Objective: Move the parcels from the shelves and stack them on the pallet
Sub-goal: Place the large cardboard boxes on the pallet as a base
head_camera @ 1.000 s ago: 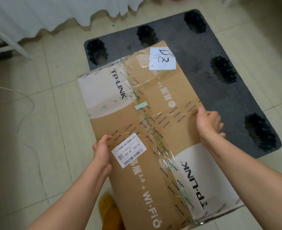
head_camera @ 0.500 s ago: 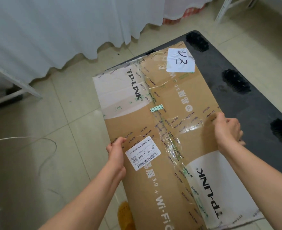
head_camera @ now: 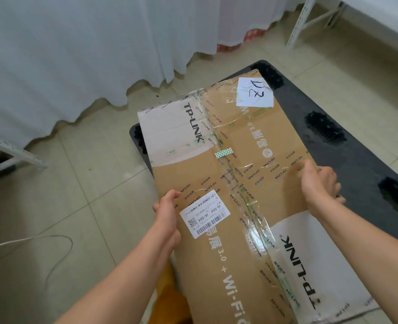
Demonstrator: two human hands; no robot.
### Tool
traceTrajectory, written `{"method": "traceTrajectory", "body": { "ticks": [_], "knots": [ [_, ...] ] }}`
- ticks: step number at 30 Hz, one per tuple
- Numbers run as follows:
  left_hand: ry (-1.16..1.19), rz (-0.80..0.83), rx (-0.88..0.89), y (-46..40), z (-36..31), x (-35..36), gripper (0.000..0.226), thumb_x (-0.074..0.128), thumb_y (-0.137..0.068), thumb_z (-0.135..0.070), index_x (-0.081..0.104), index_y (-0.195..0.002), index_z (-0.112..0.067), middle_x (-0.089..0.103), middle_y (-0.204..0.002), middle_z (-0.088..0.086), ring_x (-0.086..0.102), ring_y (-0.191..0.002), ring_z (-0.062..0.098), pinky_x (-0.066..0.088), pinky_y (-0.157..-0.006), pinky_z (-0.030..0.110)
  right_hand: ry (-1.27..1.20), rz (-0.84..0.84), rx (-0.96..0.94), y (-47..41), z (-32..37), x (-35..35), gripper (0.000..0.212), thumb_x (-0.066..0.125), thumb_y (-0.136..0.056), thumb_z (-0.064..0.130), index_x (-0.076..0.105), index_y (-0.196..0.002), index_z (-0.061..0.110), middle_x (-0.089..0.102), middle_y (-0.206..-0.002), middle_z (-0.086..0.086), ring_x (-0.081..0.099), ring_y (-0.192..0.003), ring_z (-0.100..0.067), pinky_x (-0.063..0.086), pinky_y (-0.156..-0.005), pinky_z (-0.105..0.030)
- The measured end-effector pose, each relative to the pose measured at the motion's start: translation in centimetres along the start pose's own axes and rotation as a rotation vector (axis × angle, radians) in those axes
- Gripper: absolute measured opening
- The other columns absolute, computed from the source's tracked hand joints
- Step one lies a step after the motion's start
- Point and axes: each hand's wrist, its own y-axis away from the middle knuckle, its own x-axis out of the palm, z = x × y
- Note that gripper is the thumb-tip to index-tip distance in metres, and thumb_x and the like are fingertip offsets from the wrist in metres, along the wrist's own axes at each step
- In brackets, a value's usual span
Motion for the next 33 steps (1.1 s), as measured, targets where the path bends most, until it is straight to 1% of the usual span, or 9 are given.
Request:
{"method": "traceTrajectory", "body": {
  "ticks": [3, 7, 11, 14, 18, 22, 29, 31, 33],
  "knots": [
    [0.019, 0.01, -0.01, -3.4, -2.6, 1.9, 0.087, 0.071, -0.035, -0.048, 0.055, -0.119, -0.032, 0.065, -0.121, 0.001, 0.061, -0.114, 0.028, 0.047, -0.098, 0.05, 0.053, -0.033, 0.002, -2.4, 3.1, 2.6, 0.062, 0.028, -0.09, 0.053, 0.055, -0.128, 0.013, 0.049, -0.139, -0.008, 0.039, -0.13, -0.03, 0.023, -0.109, -0.051],
    [0.02, 0.032, -0.038, -7.9, -6.4, 4.3, 0.074, 0.069, -0.04, -0.045, 0.054, -0.112, -0.035, 0.064, -0.122, 0.0, 0.061, -0.114, 0.027, 0.046, -0.1, 0.051, 0.109, -0.12, 0.034, -5.6, 7.4, 6.6, 0.059, 0.026, -0.095, 0.046, 0.053, -0.131, 0.008, 0.048, -0.142, -0.012, 0.037, -0.133, -0.031, 0.017, -0.114, -0.05],
    [0.028, -0.035, 0.014, -10.2, -10.9, 5.7, 0.058, 0.068, -0.06, -0.036, 0.047, -0.114, -0.029, 0.056, -0.123, 0.0, 0.054, -0.116, 0.024, 0.042, -0.105, 0.049, 0.117, -0.093, 0.084, -8.0, 12.4, 10.0, 0.058, 0.023, -0.098, 0.042, 0.052, -0.134, 0.007, 0.045, -0.147, -0.013, 0.033, -0.139, -0.033, 0.009, -0.119, -0.049],
    [0.014, -0.083, -0.016, -12.3, -13.3, 6.4, 0.054, 0.066, -0.063, -0.034, 0.044, -0.112, -0.032, 0.052, -0.123, -0.001, 0.052, -0.117, 0.023, 0.041, -0.107, 0.048, 0.15, -0.048, 0.108, -9.8, 15.7, 12.3, 0.06, 0.018, -0.099, 0.04, 0.052, -0.138, 0.009, 0.043, -0.149, -0.012, 0.029, -0.142, -0.033, 0.004, -0.121, -0.049],
    [0.03, -0.102, -0.049, -12.9, -14.3, 7.0, 0.066, 0.065, -0.053, -0.032, 0.044, -0.115, -0.034, 0.054, -0.126, 0.0, 0.057, -0.115, 0.023, 0.045, -0.104, 0.05, 0.173, -0.033, 0.065, -11.1, 17.6, 13.3, 0.058, 0.019, -0.098, 0.038, 0.053, -0.136, 0.009, 0.045, -0.147, -0.013, 0.031, -0.141, -0.034, 0.004, -0.121, -0.049],
    [0.036, -0.123, -0.08, -13.3, -15.6, 7.6, 0.079, 0.064, -0.05, -0.029, 0.038, -0.125, -0.034, 0.046, -0.133, 0.001, 0.052, -0.119, 0.023, 0.041, -0.107, 0.05, 0.19, -0.006, 0.01, -12.3, 19.9, 14.3, 0.058, 0.02, -0.097, 0.039, 0.053, -0.136, 0.013, 0.046, -0.146, -0.012, 0.033, -0.14, -0.033, 0.006, -0.121, -0.048],
    [0.017, -0.14, -0.135, -12.5, -16.3, 8.1, 0.095, 0.065, -0.046, -0.027, 0.029, -0.133, -0.029, 0.042, -0.137, 0.006, 0.049, -0.123, 0.025, 0.039, -0.108, 0.053, 0.197, 0.11, -0.065, -13.4, 22.1, 15.2, 0.054, 0.025, -0.094, 0.043, 0.052, -0.134, 0.018, 0.048, -0.143, -0.011, 0.036, -0.136, -0.036, 0.019, -0.117, -0.052],
    [0.004, -0.145, -0.133, -12.4, -16.4, 8.2, 0.094, 0.065, -0.05, -0.026, 0.027, -0.136, -0.027, 0.04, -0.136, 0.007, 0.047, -0.12, 0.024, 0.039, -0.107, 0.05, 0.2, 0.132, -0.082, -13.7, 21.9, 15.4, 0.057, 0.027, -0.093, 0.048, 0.048, -0.138, 0.019, 0.045, -0.145, -0.011, 0.034, -0.137, -0.036, 0.02, -0.117, -0.054],
    [-0.001, -0.128, -0.108, -12.0, -16.5, 8.7, 0.093, 0.066, -0.054, -0.024, 0.027, -0.138, -0.025, 0.038, -0.138, 0.006, 0.045, -0.114, 0.021, 0.039, -0.107, 0.047, 0.202, 0.165, -0.113, -13.9, 21.6, 15.5, 0.063, 0.027, -0.095, 0.054, 0.038, -0.147, 0.02, 0.037, -0.153, -0.008, 0.026, -0.144, -0.033, 0.015, -0.119, -0.055]
  ]
}}
